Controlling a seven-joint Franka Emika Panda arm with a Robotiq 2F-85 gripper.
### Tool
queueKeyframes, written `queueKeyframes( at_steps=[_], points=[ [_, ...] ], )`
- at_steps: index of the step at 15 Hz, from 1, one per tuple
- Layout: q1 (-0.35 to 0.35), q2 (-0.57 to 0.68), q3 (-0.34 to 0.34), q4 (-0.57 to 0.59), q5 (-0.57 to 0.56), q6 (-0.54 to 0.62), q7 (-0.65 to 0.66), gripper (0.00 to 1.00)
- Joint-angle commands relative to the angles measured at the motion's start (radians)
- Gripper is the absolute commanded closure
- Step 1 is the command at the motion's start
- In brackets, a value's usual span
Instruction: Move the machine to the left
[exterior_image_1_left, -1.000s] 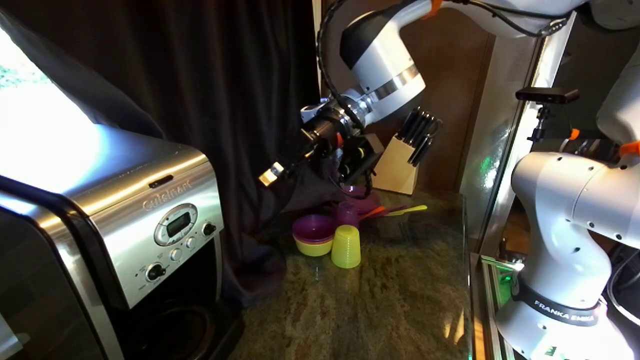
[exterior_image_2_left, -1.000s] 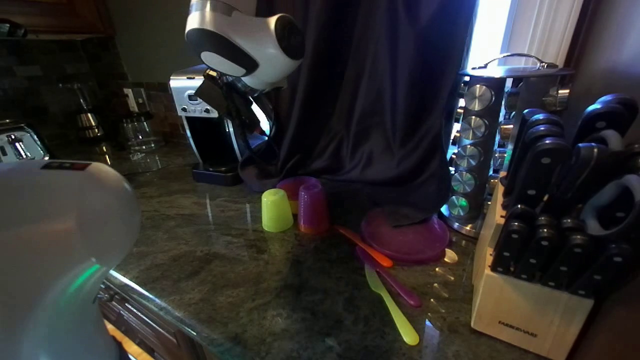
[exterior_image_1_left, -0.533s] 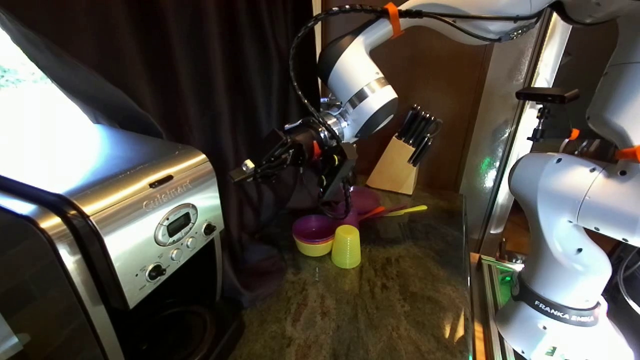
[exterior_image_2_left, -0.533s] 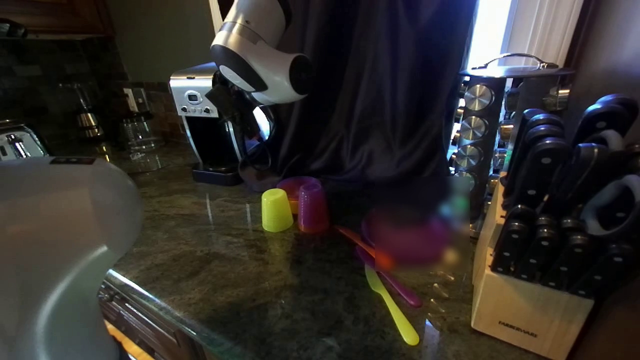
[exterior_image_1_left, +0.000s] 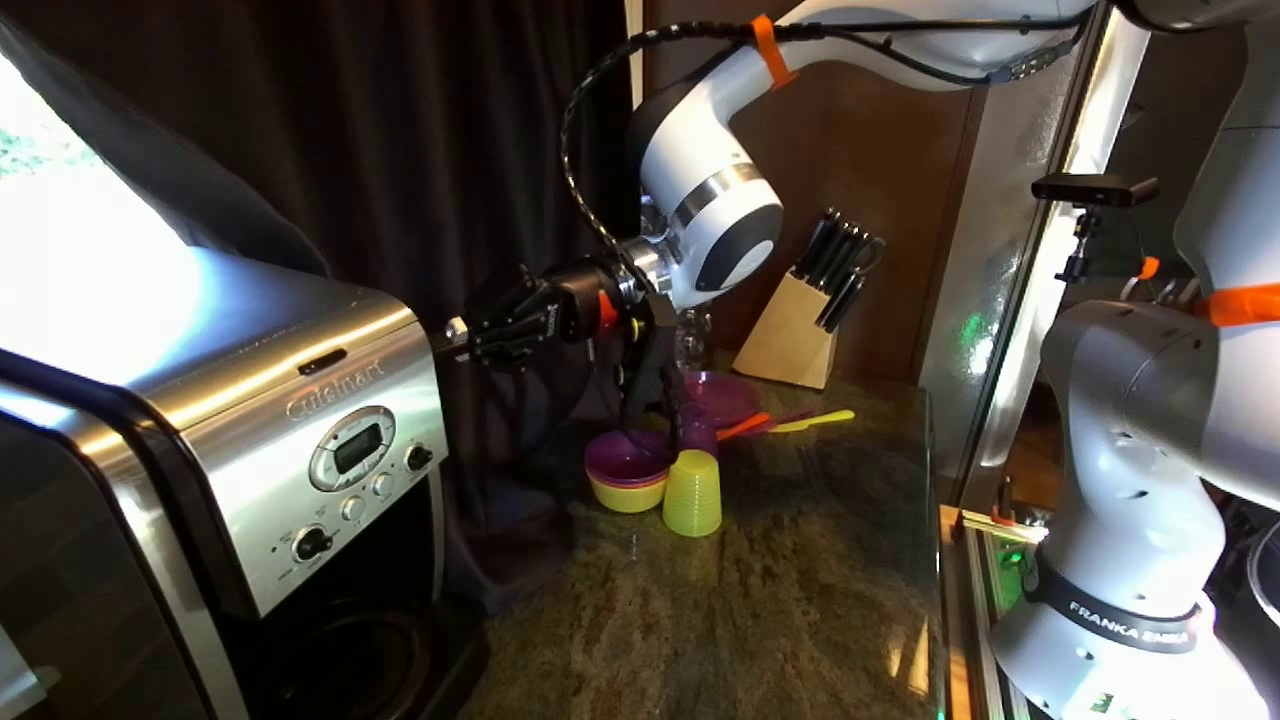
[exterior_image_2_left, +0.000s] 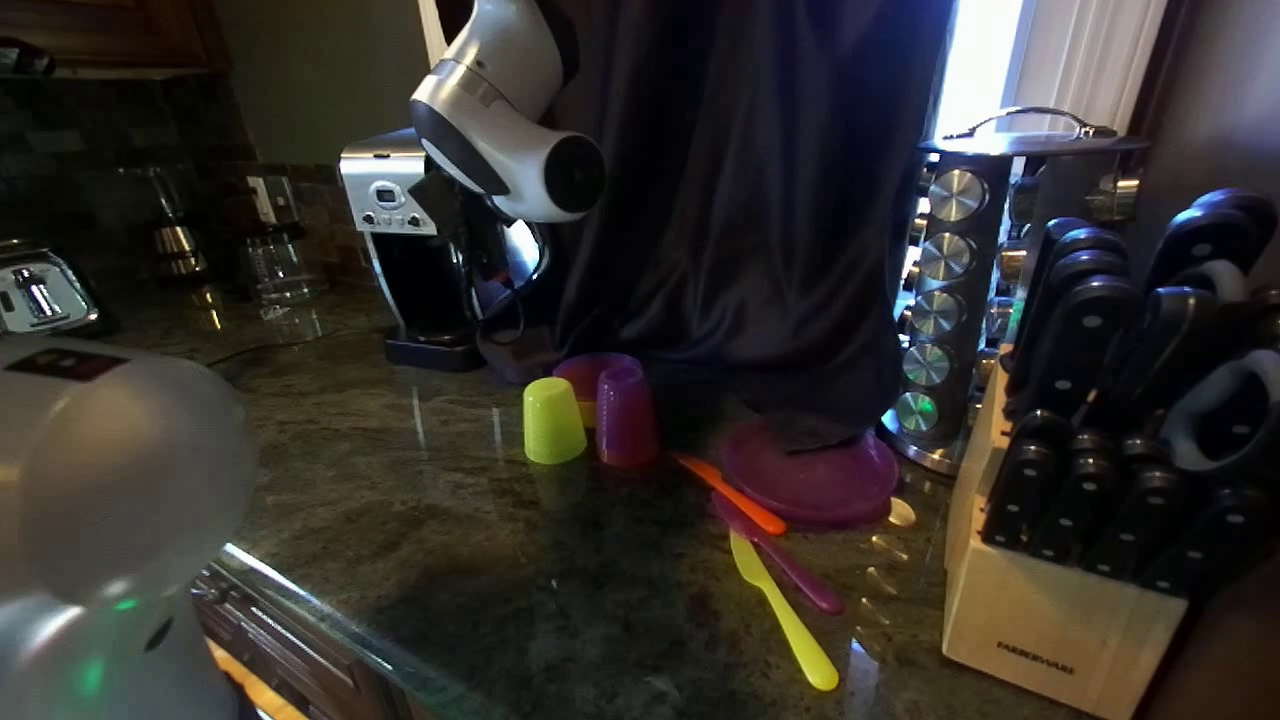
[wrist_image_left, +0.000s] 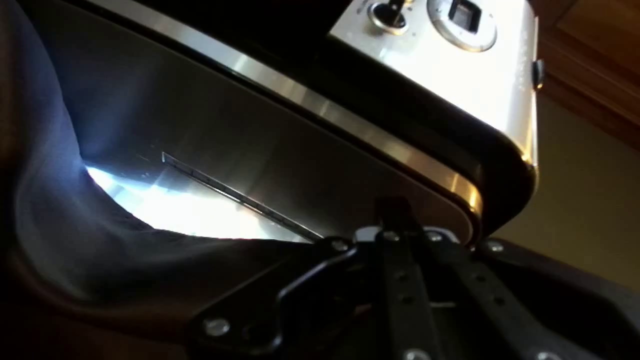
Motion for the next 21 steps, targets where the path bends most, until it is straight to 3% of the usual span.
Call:
queueKeyframes(
  at_steps=[1,4,9,21],
  points=[
    [-0.175,0.079,0.205,0.041,0.159,0.051,-0.020,1.00],
    [-0.245,0.127,0.294,0.071,0.250,0.094,-0.033,1.00],
    [-0.282,0.202,0.360,0.130,0.385,0.084,-0.039,1.00],
    [-0.251,0.384,0.386,0.307,0.680,0.123,-0.139,1.00]
  ],
)
